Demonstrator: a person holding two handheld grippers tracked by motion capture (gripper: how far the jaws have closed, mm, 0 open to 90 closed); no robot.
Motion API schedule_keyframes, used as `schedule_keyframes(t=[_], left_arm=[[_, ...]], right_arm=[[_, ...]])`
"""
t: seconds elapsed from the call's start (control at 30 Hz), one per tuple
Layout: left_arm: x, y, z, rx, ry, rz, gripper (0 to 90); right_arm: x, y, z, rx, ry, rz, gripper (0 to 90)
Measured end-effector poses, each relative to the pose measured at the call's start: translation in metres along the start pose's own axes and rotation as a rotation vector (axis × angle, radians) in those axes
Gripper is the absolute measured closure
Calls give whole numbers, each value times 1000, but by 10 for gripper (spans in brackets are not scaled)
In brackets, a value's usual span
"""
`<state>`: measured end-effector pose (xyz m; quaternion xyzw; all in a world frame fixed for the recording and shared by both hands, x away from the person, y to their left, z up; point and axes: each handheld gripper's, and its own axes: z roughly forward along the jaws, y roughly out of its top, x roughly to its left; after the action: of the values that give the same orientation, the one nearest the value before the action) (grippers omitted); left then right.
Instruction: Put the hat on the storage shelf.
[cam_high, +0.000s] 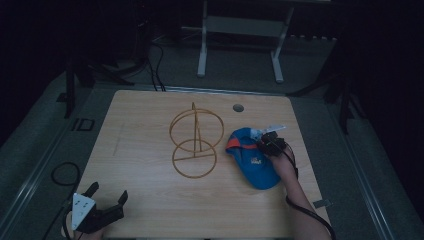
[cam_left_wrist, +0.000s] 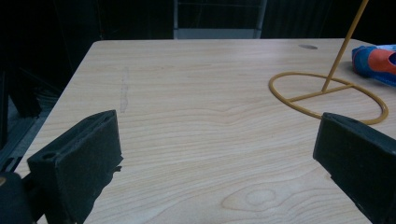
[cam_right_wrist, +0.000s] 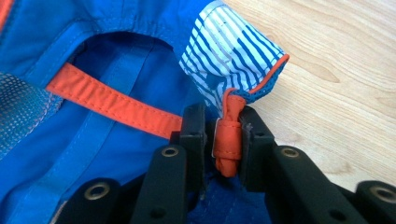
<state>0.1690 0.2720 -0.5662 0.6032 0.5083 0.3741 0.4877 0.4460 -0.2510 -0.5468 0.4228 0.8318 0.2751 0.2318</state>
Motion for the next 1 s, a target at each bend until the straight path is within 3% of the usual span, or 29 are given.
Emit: schedule_keyframes(t=[0.33,0.63,1.0], left_arm=[[-5,1,2,14,0,20,13],[-20,5,6,39,-48,31,13],[-58,20,11,61,-126,67,13]], right_arm=[[0,8,-23,-71,8,6,762],[-1,22,-60,-164,7,6,766],[2,37,-113,-293,-3,-23,767]])
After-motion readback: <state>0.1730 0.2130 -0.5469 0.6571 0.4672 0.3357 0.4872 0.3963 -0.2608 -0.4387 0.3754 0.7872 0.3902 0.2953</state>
